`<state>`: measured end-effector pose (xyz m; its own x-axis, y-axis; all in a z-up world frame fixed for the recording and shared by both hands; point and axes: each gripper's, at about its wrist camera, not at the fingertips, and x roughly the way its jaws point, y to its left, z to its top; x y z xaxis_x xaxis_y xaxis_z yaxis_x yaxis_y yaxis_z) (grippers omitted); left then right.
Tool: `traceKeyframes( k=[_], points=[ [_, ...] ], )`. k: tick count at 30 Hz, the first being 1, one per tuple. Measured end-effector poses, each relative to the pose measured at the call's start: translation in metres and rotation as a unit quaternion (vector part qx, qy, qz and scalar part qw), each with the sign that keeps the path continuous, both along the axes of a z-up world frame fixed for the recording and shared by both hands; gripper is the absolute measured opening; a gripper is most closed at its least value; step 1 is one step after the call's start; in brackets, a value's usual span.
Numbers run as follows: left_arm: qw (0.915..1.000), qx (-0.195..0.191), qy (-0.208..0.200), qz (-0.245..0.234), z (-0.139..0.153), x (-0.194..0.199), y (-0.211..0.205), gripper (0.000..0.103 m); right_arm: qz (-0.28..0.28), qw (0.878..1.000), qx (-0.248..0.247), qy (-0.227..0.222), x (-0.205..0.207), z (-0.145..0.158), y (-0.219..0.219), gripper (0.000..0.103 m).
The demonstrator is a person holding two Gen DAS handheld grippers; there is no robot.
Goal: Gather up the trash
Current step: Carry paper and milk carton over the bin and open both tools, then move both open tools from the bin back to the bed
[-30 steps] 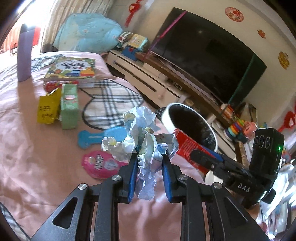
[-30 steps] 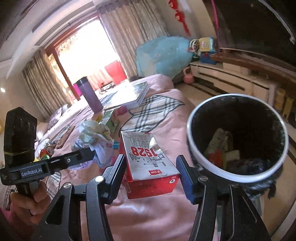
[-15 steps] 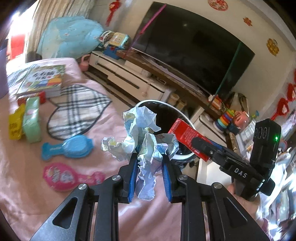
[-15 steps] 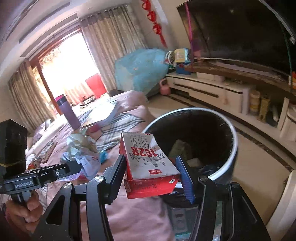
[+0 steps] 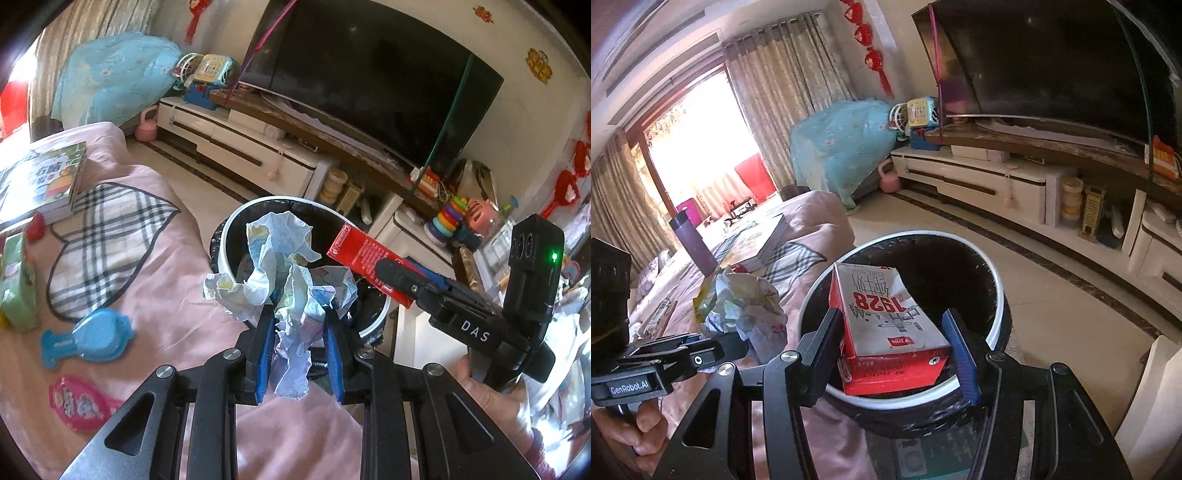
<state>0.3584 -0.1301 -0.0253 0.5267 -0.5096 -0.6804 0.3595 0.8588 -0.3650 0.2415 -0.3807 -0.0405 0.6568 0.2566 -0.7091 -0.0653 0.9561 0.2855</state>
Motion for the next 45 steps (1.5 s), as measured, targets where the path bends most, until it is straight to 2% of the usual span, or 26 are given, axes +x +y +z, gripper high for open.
traceKeyframes(
  k=[24,28,29,30,32,36,38,43,45],
  points=[
    [0.9994,0.026,0.020,-0.007,-0.012,0.036,-0.040,0.026,-0.006,0.999,0.024,0.031,0.035,-0.020,-0.025,0.057],
    [0.9993,0.028,0.023,-0.003,-0.011,0.038,-0.042,0.032,-0.009,0.999,0.030,0.036,0.037,-0.023,-0.029,0.057],
    [0.9993,0.028,0.025,-0.003,-0.011,0.039,-0.043,0.039,-0.010,0.999,0.030,0.036,0.038,-0.024,-0.029,0.057],
    [0.9993,0.028,0.026,0.000,-0.010,0.038,-0.042,0.050,-0.010,0.999,0.028,0.037,0.038,-0.023,-0.029,0.059],
    [0.9993,0.026,0.024,0.009,-0.008,0.037,-0.040,0.062,-0.010,0.999,0.026,0.034,0.038,-0.023,-0.028,0.060],
    [0.9993,0.024,0.023,0.014,-0.007,0.031,-0.034,0.063,-0.016,0.999,0.028,0.029,0.034,-0.020,-0.029,0.071],
    [0.9994,0.022,0.023,0.016,-0.008,0.025,-0.028,0.064,-0.018,0.999,0.031,0.027,0.032,-0.018,-0.028,0.073],
    [0.9990,0.010,0.023,0.037,-0.011,0.001,-0.002,0.069,-0.023,0.999,0.039,0.005,0.015,-0.005,-0.020,0.093],
    [0.9986,0.005,0.025,0.046,-0.012,-0.011,0.010,0.069,-0.021,0.999,0.045,-0.002,0.006,-0.002,-0.011,0.096]
  ],
)
